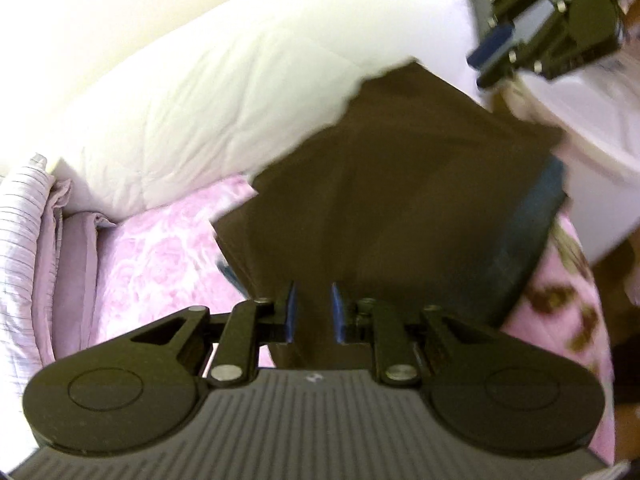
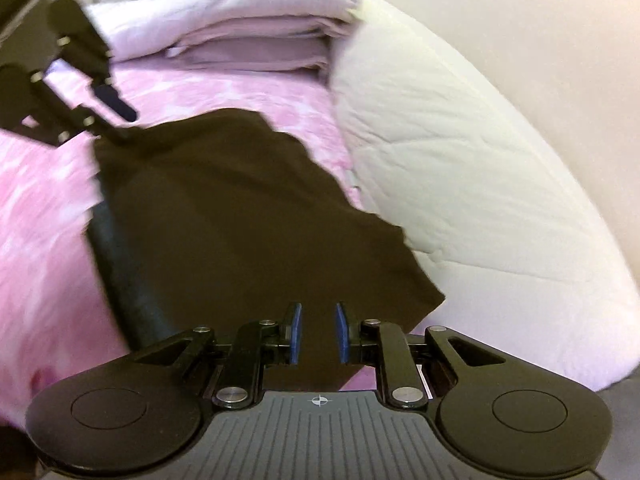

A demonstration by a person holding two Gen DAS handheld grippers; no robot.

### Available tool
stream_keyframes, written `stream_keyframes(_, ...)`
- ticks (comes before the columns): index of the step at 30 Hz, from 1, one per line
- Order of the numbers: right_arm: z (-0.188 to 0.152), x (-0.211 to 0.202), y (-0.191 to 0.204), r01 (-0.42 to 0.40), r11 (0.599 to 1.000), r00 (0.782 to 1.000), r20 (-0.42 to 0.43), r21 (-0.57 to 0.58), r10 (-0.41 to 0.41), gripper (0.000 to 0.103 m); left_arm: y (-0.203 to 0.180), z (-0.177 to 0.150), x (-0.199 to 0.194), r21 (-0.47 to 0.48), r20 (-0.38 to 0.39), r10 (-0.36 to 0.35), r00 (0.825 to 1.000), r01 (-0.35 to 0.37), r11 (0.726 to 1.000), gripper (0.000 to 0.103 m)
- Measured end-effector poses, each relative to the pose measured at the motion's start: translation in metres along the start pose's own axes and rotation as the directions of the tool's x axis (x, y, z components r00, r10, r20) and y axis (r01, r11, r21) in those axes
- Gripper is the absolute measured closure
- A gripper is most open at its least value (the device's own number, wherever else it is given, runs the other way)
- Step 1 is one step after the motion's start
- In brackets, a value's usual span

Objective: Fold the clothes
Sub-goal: 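Lower the shirt onto the stack of jeans with both tools, then open both tools and press the shirt flat on the stack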

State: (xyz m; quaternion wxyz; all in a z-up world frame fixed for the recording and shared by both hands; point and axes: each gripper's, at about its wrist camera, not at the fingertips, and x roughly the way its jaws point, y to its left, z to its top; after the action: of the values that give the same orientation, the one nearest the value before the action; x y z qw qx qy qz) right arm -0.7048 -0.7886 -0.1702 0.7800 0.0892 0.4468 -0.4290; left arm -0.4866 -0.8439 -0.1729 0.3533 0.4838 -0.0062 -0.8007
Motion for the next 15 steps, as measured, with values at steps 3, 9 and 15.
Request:
stream_keyframes(3, 0.013, 0.033, -0.038, -0.001, 0.993, 1.0, -0.01, 0.121, 0.002, 0.086, 0.02, 0.027, 0.033, -0.067, -0.023, 0.005, 1.0, -0.007, 0.998, 0.087)
stream_keyframes(9, 0.02, 0.109, -0.093, -0.029, 0.973, 0.995, -0.087, 0.228, 0.05, 0.086, 0.019, 0.039, 0.121, -0.104, -0.12, 0.002, 0.993, -0.014, 0.994, 0.087)
stream_keyframes(15, 0.012, 0.126, -0.113, -0.083, 0.943, 0.99, -0.085, 0.323, 0.117, 0.086, 0.03, 0.05, 0.112, -0.151, -0.136, -0.006, 0.991, -0.015, 0.988, 0.088)
